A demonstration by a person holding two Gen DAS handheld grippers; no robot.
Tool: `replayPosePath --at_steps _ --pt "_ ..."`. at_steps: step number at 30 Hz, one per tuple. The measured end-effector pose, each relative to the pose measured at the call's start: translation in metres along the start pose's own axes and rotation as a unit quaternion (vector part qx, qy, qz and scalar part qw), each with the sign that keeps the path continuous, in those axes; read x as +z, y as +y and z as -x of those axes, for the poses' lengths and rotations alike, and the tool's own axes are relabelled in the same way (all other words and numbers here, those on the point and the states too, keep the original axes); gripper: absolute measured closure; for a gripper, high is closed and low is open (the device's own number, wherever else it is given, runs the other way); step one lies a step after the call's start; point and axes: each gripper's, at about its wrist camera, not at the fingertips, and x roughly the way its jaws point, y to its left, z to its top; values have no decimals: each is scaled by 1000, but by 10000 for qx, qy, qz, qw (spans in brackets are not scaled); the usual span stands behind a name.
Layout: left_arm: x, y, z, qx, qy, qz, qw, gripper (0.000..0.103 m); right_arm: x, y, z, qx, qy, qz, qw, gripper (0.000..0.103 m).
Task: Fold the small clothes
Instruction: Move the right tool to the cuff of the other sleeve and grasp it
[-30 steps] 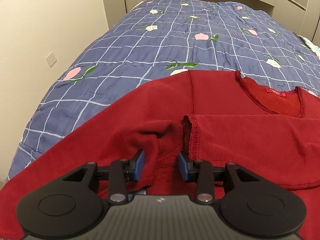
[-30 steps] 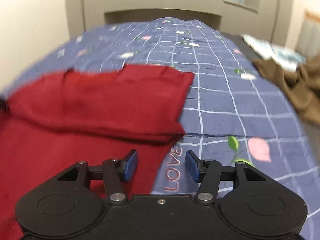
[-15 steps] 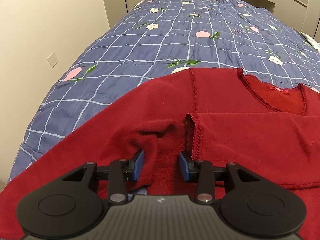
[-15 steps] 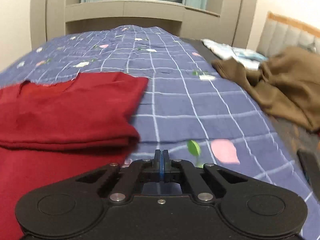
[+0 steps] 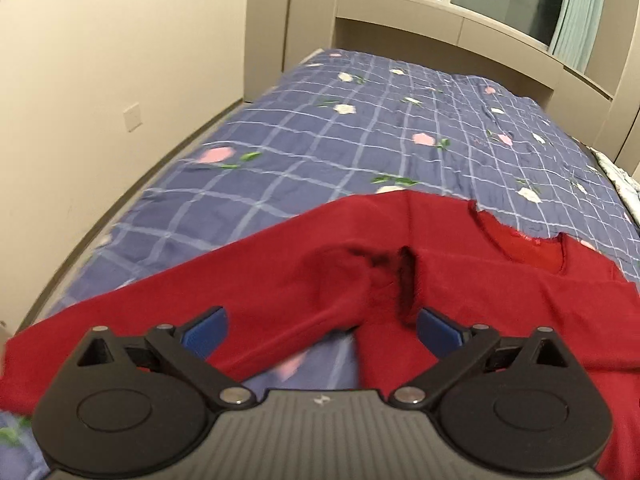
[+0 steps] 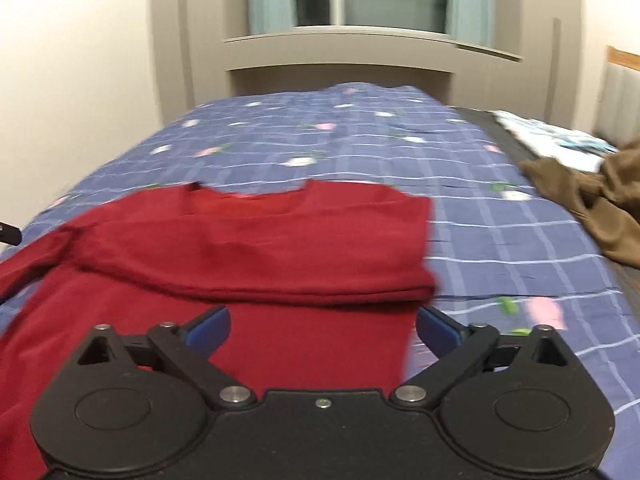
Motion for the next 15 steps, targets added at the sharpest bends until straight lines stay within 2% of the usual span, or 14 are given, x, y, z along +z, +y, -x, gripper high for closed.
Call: replayPosePath --at_steps 4,8,11,15 --pt "-21 52 33 446 -76 200 9988 1 8 51 9 464 -8 576 9973 1" --pt "-40 114 60 954 -103 715 9928 1 16 115 16 1053 -172 1309 9856 1" --pt "-55 162 77 1267 -130 1261 9838 1 20 173 12 1595 -159 1868 9692 1" --pt "-69 216 91 1645 -141 1901 9678 1 15 263 7 2429 -158 2690 9319 2"
